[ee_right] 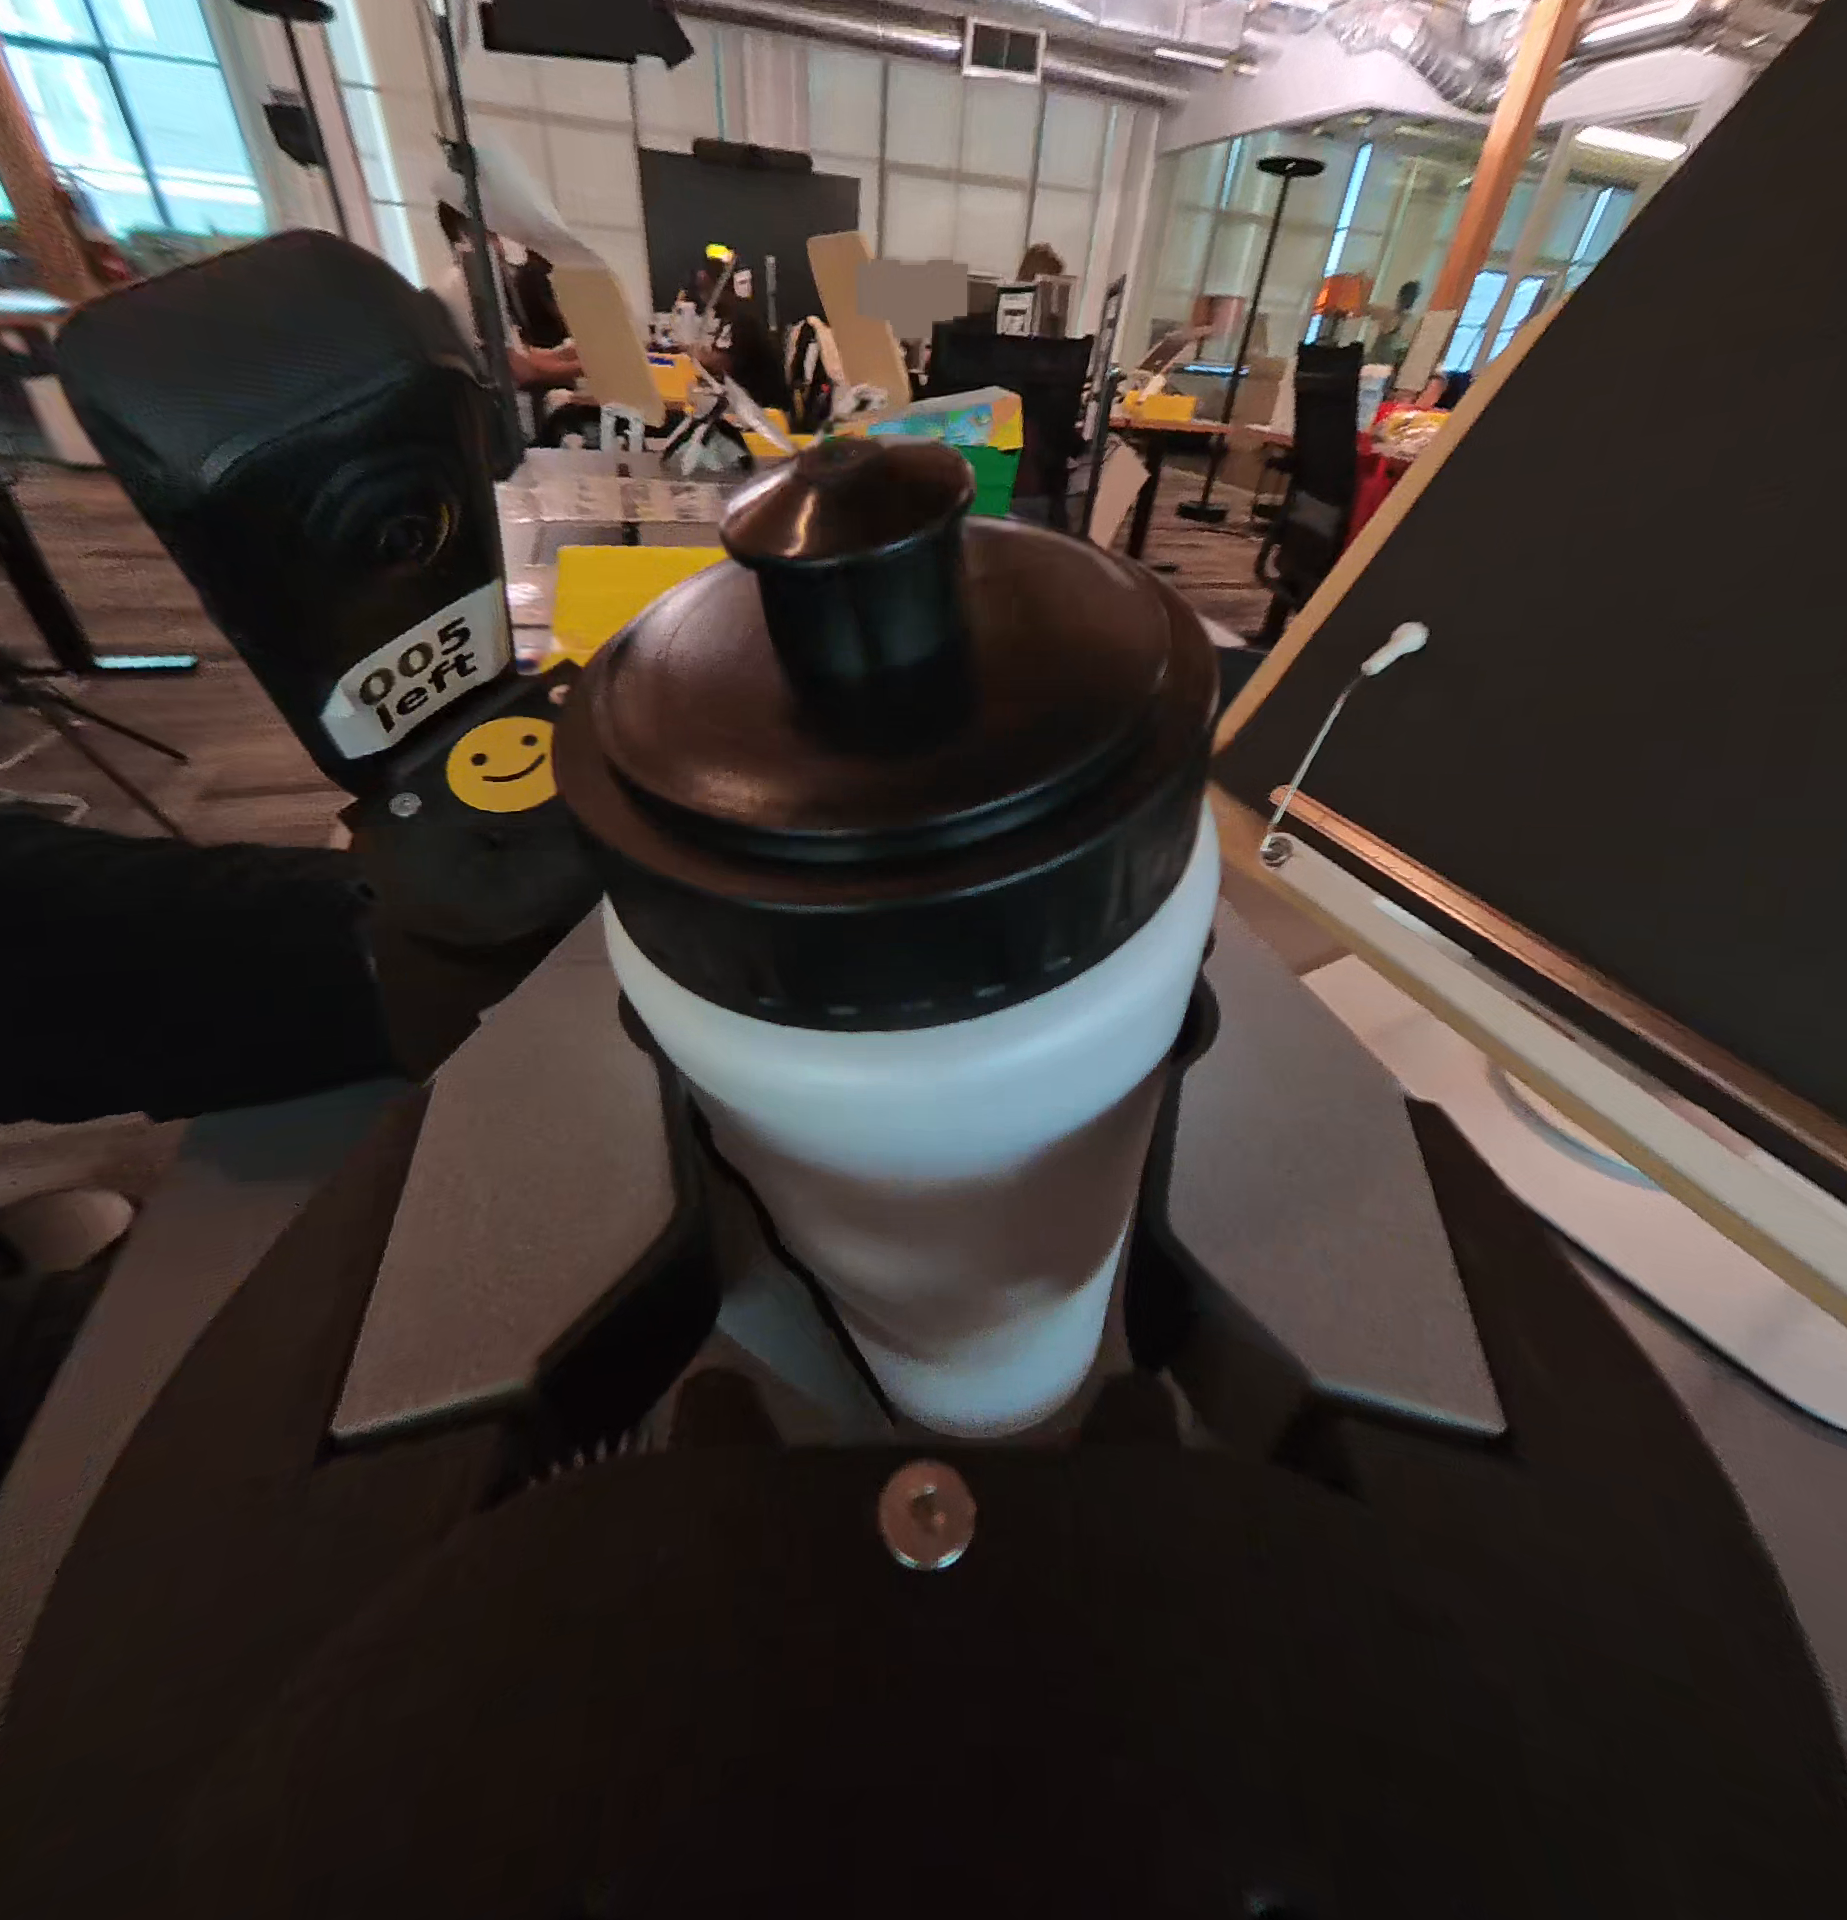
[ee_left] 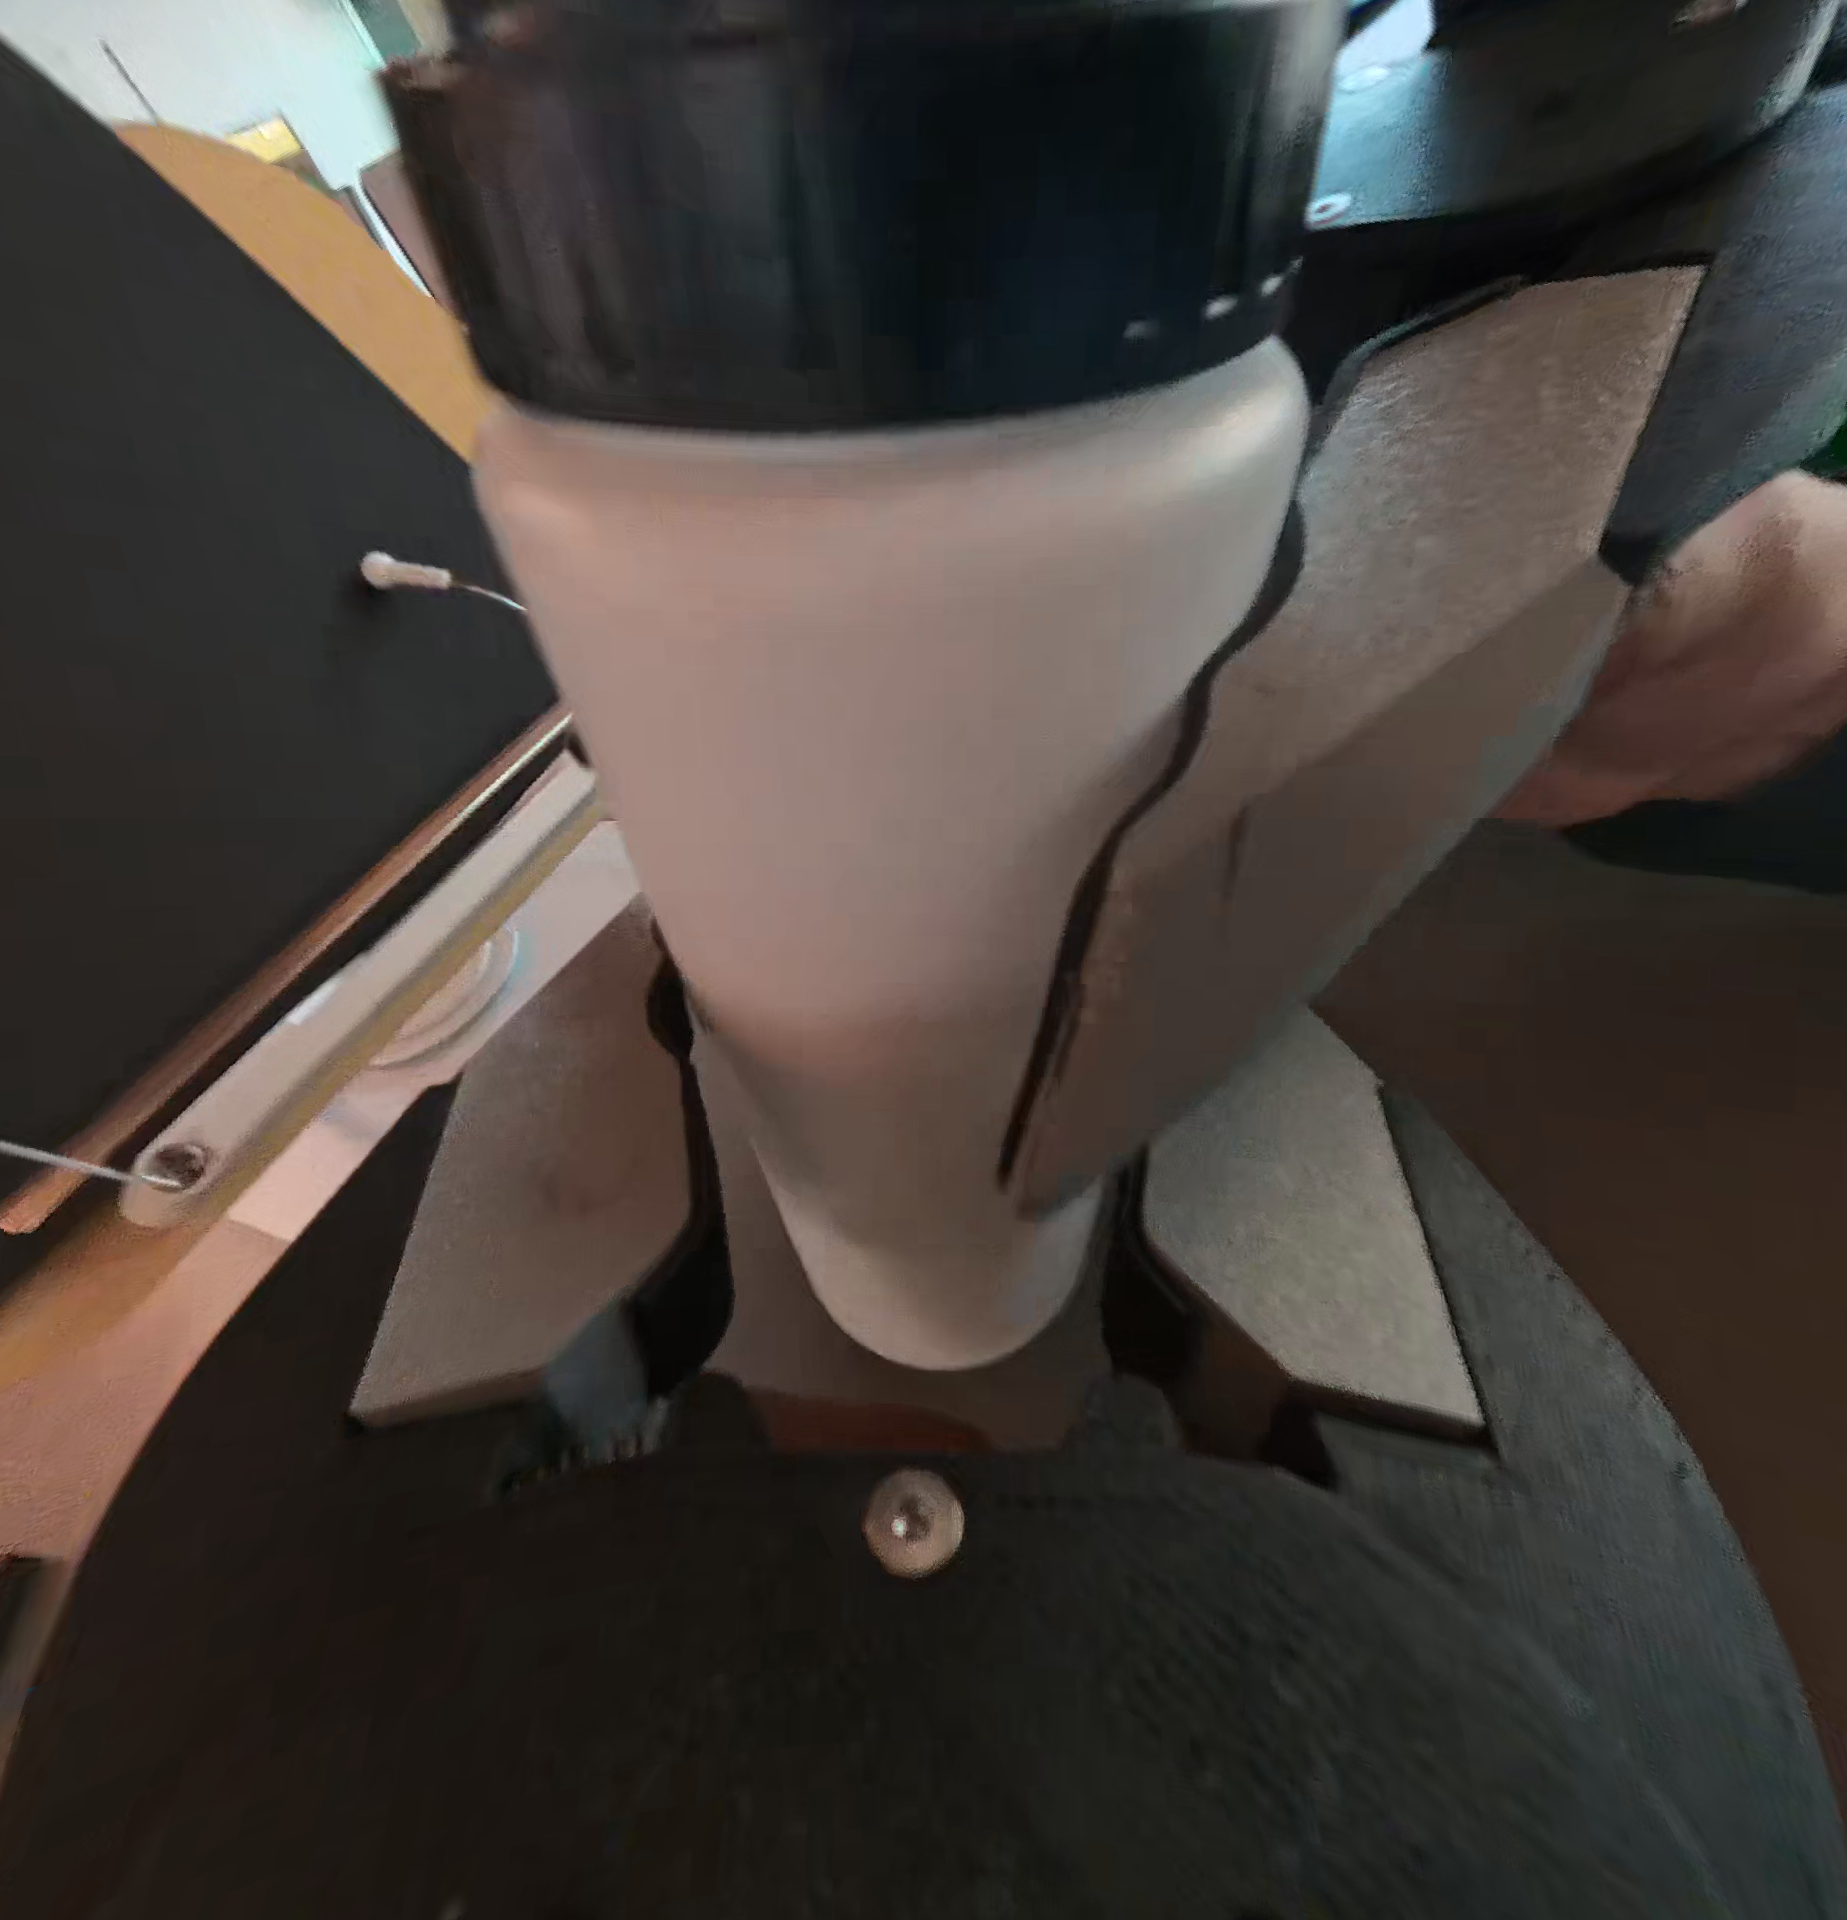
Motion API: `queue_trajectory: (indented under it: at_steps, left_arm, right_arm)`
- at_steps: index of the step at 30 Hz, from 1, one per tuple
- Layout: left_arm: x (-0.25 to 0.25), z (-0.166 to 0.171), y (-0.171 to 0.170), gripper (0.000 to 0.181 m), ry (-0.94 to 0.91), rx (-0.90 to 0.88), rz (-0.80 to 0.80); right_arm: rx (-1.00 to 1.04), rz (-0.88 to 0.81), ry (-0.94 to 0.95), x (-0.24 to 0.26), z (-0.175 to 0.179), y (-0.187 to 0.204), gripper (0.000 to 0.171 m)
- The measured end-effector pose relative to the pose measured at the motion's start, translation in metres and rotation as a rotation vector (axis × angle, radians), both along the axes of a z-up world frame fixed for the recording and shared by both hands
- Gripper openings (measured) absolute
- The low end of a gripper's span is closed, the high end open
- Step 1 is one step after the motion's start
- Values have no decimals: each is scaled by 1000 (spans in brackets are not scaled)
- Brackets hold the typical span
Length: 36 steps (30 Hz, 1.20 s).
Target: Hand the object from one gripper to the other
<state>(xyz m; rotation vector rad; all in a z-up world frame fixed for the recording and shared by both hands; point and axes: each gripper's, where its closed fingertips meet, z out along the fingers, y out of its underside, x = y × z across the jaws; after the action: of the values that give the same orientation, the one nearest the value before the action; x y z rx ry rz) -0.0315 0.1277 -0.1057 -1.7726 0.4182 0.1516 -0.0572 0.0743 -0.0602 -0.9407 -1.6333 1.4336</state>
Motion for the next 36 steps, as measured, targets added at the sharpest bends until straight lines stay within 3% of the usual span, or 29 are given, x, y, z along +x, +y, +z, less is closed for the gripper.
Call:
queue_trajectory:
  at_steps: [2,4,11,15,16,19,21,22,23,25,28,33,36]
  left_arm:
    - [-4,-5,-4,80,-58,-6,-27]
    - [-17,-15,-7,89,-81,-76,3]
    - [-14,-44,-30,92,-140,-235,-107]
    - [17,-19,-34,104,-392,-166,-281]
    - [23,-13,-34,100,-460,-144,-312]
    - [47,-4,-42,98,-603,-168,-445]
    - [48,-12,-37,98,-595,-199,-421]
    - [46,-14,-34,83,-572,-192,-406]
    - [46,-18,-33,79,-531,-190,-409]
    - [42,-25,-32,77,-446,-217,-382]
    - [2,-21,-23,77,-274,-141,-151]
    - [-88,12,-33,76,309,59,330]
    - [-105,17,-40,72,690,71,422]
  right_arm:
    - [64,-62,9,-4,-1,8,97]
    - [104,-111,49,-2,5,16,96]
    - [-446,15,153,25,54,53,97]
    - [-595,215,237,48,76,44,96]
    - [-618,247,255,50,79,41,96]
    - [-595,237,252,43,74,33,96]
    - [-567,241,239,38,69,25,96]
    - [-573,263,226,37,66,21,96]
    - [-577,283,207,35,64,16,96]
    - [-540,289,164,31,56,12,96]
    - [-491,167,130,23,47,30,86]
    - [-249,-209,18,9,15,83,126]
    - [24,-453,56,15,16,109,131]
